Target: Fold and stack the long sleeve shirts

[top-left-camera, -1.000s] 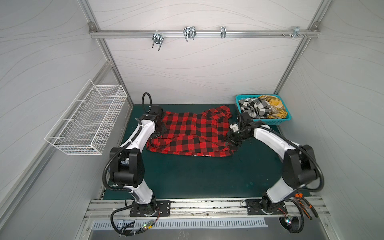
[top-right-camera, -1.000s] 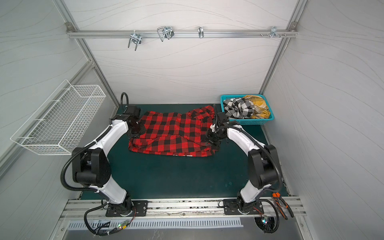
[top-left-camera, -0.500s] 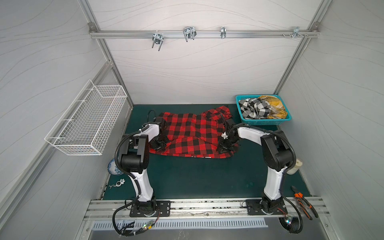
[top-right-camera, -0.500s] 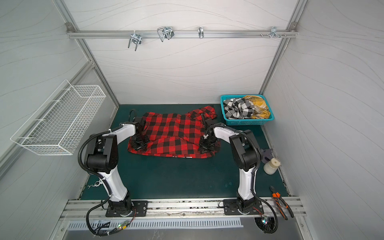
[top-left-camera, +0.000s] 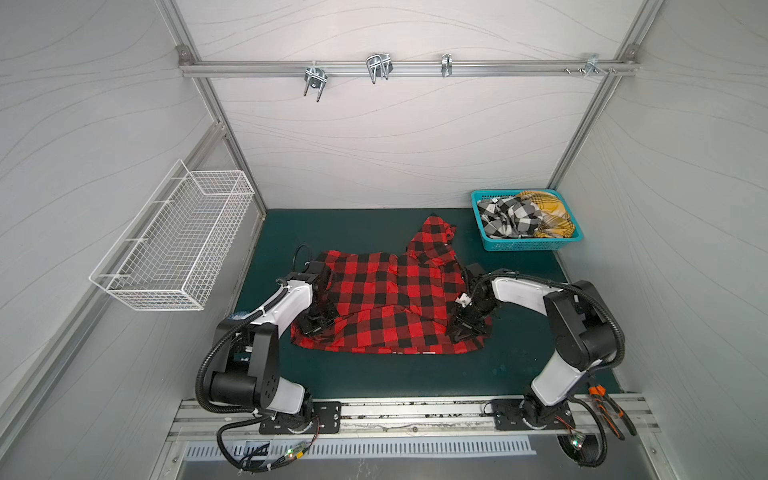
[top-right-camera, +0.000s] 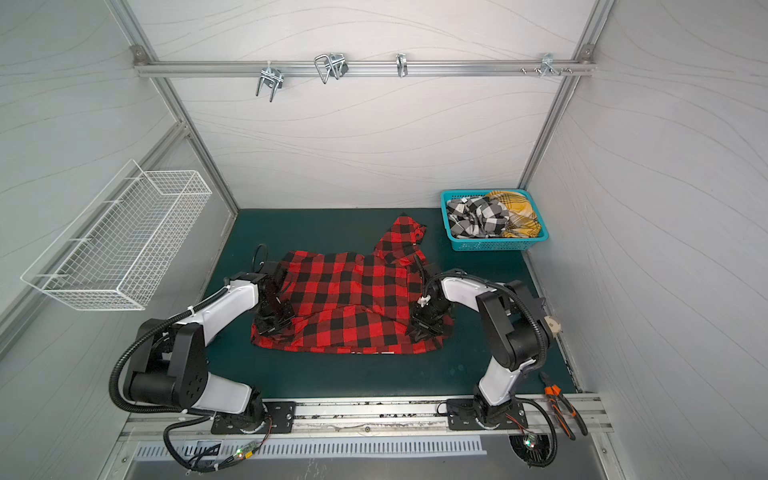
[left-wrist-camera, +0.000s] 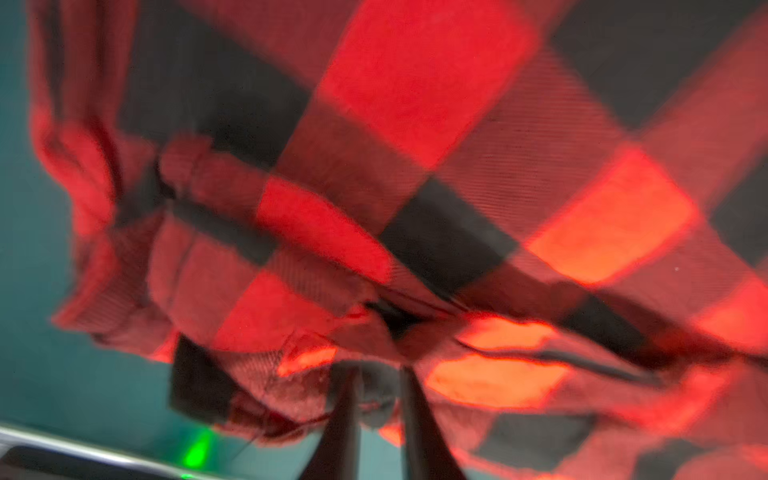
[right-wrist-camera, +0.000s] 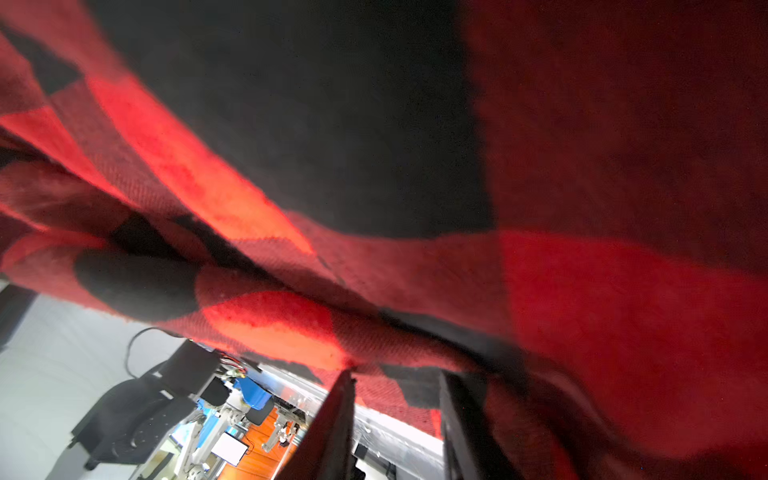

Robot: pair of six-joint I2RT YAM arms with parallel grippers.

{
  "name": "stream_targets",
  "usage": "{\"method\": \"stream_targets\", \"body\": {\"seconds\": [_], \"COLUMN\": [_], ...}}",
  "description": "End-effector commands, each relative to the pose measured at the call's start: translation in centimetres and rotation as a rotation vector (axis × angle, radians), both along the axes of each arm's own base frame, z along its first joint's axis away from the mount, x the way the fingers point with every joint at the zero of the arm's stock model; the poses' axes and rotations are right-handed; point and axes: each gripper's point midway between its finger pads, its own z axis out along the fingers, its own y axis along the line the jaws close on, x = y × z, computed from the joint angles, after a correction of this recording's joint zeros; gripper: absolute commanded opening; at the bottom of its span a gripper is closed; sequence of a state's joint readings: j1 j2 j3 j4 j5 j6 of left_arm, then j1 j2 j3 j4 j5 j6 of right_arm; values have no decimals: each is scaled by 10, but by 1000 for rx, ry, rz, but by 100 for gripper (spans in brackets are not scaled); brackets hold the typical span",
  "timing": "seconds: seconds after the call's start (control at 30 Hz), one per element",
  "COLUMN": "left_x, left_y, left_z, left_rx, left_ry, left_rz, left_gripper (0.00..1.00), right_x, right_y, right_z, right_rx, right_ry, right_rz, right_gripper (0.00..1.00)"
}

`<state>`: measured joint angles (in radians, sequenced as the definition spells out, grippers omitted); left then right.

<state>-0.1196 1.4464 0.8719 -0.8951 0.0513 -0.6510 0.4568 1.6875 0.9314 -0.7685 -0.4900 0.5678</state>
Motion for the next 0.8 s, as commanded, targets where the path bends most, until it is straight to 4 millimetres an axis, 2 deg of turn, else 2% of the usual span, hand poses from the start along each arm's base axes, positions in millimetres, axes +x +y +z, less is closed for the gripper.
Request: {"method": "stream_targets", "body": {"seconds": [0.0,0.03,0.13,0.23,0.33,0.47,0.57,0.77], "left_x": [56,78,143,199,235,262,271,278], "left_y": [2,8,21,29,43,40,36,45], "left_z": [52,72,121,138,125,93,64,25], "left_rx": [30,79,194,268,287,173,148,80], "left_ry": [-181,-234,-390,-483,-478,-387,-335,-277], "left_rz": [-35,-62,-141,-211,-194,-196,-223,-181], "left_gripper": [42,49,58,60,60,55,56,55], "right_x": [26,39,81,118,144,156,156,159], "right_y": [5,10,12,5,4,11,14,11], "right_z": [52,72,118,143,149,138,129,128], "right_rx": [29,43,12,-71,-93,-29,-13,77], "right_ry": [-155,-223,-401,-542,-618,-576,-536,-487], "right_rz": [48,57,58,14,-54,-89,-75,-116], "right_gripper": [46,49,56,61,63,59,54,54]}}
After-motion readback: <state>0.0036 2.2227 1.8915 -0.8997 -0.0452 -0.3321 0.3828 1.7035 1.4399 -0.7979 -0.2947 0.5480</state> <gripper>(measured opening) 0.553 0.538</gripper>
